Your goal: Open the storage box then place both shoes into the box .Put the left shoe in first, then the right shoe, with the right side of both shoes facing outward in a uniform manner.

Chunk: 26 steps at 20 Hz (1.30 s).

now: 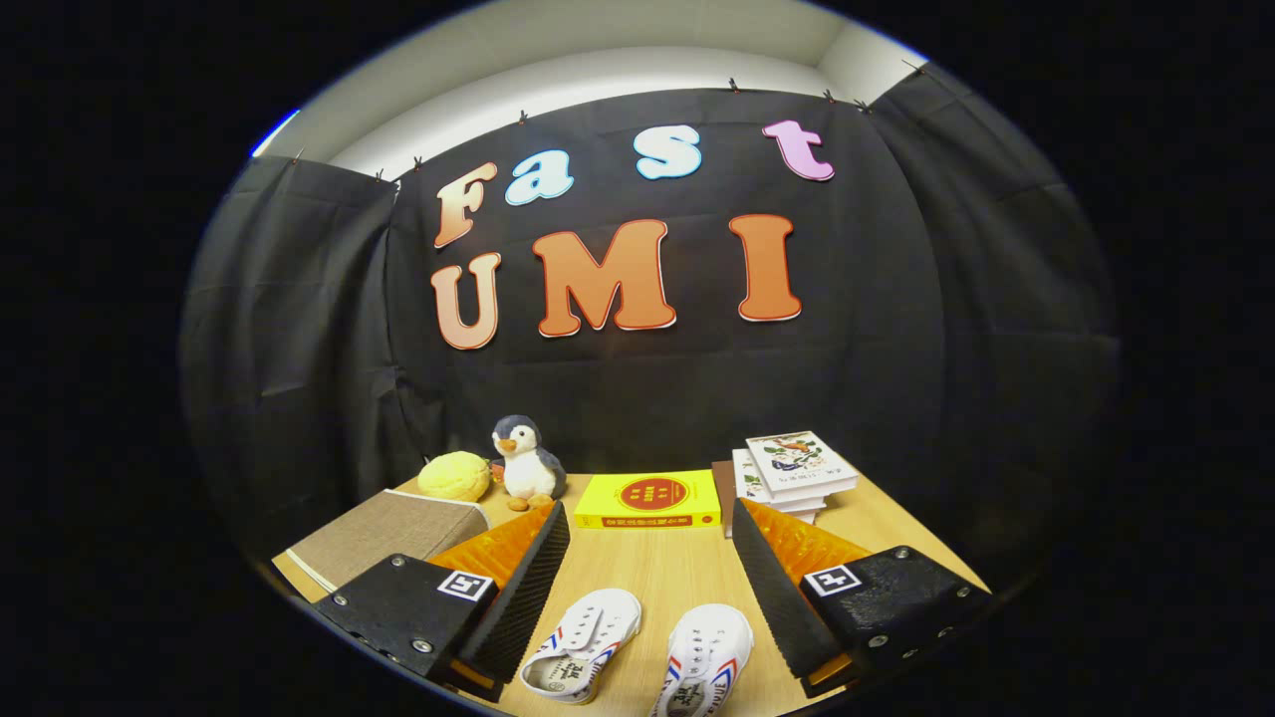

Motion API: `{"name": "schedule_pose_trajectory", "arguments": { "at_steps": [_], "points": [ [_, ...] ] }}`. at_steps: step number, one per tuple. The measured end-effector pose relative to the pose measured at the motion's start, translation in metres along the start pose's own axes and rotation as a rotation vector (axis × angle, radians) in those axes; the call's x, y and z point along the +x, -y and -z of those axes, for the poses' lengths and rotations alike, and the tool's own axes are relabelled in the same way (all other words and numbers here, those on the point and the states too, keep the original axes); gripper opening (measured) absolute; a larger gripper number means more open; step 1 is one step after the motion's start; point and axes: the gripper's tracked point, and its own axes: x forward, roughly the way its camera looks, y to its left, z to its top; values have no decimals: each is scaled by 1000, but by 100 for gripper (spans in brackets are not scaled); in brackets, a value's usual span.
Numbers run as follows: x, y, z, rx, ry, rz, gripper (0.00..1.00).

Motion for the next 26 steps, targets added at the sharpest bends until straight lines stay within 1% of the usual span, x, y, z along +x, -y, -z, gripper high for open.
{"name": "schedule_pose_trajectory", "arguments": {
  "at_steps": [3, 6, 13, 14, 18, 20, 26],
  "points": [
    [2, -7, 14, 67, -51, -48, 98],
    [5, -14, 31, 170, -108, -99, 97],
    [12, -37, 81, 517, -302, -207, 98],
    [13, -44, 87, 563, -326, -232, 98],
    [9, -87, 110, 737, -467, -376, 98],
    [8, -109, 120, 785, -523, -433, 98],
    [1, -169, 143, 846, -678, -583, 98]
  ]
}}
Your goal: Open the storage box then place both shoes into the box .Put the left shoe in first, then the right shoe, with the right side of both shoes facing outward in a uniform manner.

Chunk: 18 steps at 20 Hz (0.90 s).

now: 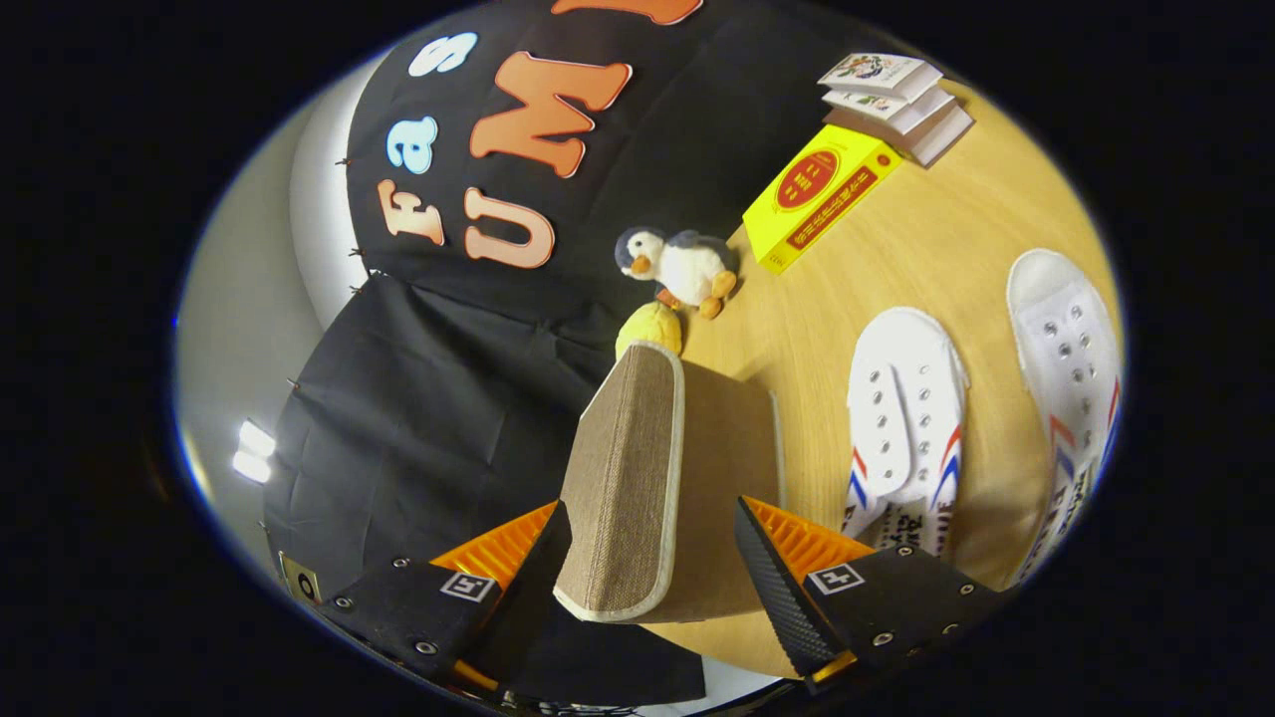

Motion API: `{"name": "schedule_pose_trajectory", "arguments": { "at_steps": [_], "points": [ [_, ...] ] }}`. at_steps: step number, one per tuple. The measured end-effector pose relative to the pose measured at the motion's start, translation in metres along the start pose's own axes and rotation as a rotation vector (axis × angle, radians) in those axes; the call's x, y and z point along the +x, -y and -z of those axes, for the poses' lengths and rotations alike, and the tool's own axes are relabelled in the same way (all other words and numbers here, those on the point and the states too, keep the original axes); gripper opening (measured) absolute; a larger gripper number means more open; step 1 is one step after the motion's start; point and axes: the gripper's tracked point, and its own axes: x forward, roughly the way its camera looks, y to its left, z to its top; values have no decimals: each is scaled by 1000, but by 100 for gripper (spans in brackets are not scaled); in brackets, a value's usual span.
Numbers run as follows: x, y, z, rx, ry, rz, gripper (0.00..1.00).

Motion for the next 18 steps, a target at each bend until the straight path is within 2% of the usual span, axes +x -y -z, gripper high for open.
{"name": "schedule_pose_trajectory", "arguments": {
  "at_steps": [9, 15, 17, 18],
  "points": [
    [38, -14, 36, 128, -156, -116, 97],
    [29, -24, 24, 303, -131, -237, 94],
    [23, -18, 18, 328, -102, -249, 87],
    [19, -19, 14, 353, -85, -266, 80]
  ]
}}
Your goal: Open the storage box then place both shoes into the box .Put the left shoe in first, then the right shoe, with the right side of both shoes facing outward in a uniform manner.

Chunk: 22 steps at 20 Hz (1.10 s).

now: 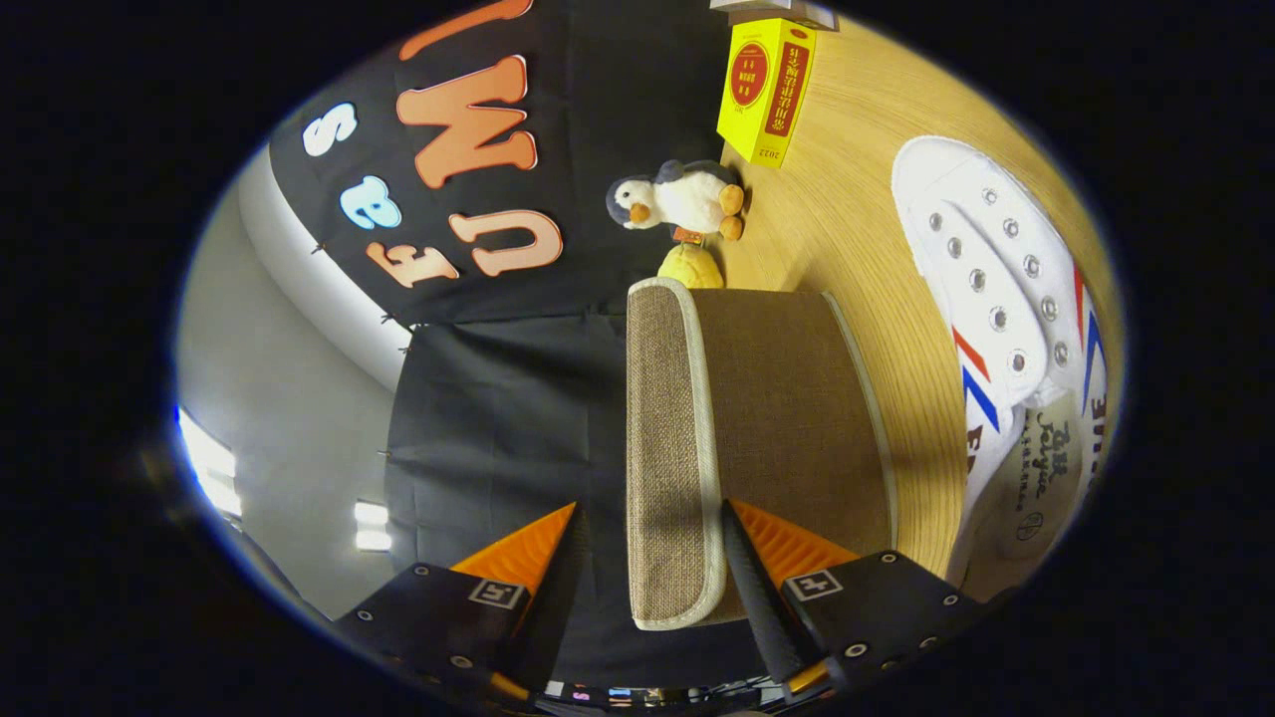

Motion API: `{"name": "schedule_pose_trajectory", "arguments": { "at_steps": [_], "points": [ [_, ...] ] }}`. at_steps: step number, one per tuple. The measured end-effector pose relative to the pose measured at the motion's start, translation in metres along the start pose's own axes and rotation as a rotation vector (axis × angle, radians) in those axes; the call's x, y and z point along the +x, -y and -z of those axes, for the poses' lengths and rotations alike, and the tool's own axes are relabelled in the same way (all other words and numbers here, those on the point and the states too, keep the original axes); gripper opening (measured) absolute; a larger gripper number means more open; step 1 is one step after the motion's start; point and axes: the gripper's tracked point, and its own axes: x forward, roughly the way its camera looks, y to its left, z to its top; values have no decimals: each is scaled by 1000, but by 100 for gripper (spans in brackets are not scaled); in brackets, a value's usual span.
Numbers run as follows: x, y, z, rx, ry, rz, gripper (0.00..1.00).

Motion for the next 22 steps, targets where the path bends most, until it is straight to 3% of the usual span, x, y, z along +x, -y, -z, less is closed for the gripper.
{"name": "schedule_pose_trajectory", "arguments": {
  "at_steps": [2, 4, 7, 8, 11, 15, 18, 20, 22],
  "points": [
    [-7, -3, -3, 38, 10, -32, 64],
    [-3, 7, 1, 16, -7, 4, 45],
    [3, 24, 10, -36, -28, 88, 27],
    [2, 21, 10, -38, -19, 87, 8],
    [1, -15, 0, -25, 21, -14, 0],
    [7, -45, -3, -100, 41, -34, 0],
    [18, -60, 7, -164, 23, -16, 0],
    [24, -43, 14, -195, -5, 75, 0],
    [27, -43, 16, -120, -2, 83, 1]
  ]
}}
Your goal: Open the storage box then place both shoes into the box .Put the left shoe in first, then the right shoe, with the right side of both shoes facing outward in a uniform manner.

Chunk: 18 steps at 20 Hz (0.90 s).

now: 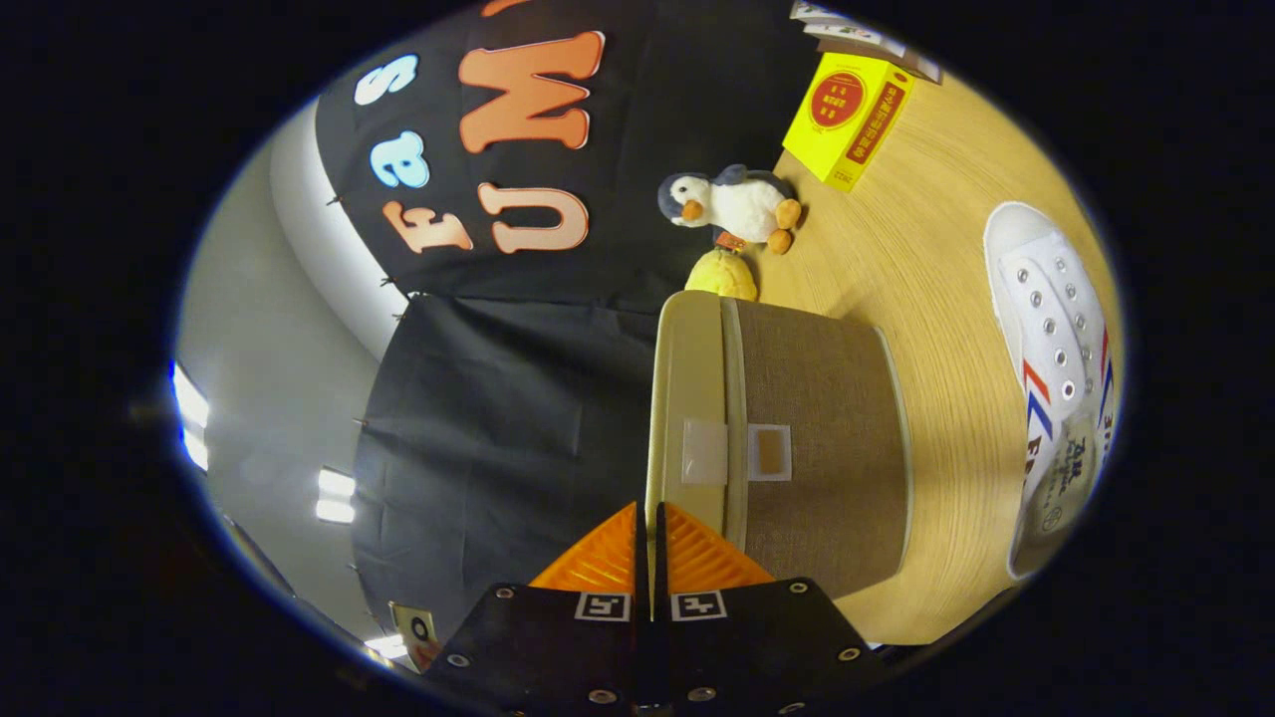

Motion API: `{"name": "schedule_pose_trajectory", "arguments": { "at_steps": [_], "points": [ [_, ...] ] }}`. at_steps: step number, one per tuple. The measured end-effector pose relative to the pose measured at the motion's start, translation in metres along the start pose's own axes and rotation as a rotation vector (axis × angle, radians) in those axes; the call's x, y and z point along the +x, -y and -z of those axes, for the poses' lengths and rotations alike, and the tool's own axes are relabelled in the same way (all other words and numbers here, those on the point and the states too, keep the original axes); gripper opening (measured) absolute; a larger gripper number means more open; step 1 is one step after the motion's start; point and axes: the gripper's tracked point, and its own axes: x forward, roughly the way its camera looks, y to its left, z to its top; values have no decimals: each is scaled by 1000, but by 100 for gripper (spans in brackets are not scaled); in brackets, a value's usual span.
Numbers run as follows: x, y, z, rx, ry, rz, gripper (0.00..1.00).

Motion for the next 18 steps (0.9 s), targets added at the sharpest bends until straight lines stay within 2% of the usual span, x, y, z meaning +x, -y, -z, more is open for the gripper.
{"name": "schedule_pose_trajectory", "arguments": {
  "at_steps": [3, 4, 5, 6, 8, 11, 12, 13, 15, 16, 17, 18],
  "points": [
    [-1, 2, 1, 26, 21, 12, 2],
    [-2, 6, -1, 24, 33, 29, 11],
    [0, 9, 0, 27, 35, 45, 15],
    [-1, 10, 0, 32, 44, 59, 27],
    [-2, 9, 1, 40, 58, 53, 38],
    [-7, 4, -2, 106, 93, 3, 42],
    [-5, 8, -4, 112, 109, 13, 52],
    [-2, 18, -2, 85, 116, 51, 54],
    [6, 37, 14, -4, 63, 159, 54],
    [10, 43, 23, -46, 24, 205, 48],
    [11, 40, 26, -75, 12, 221, 39],
    [12, 35, 21, -97, 41, 236, 14]
  ]
}}
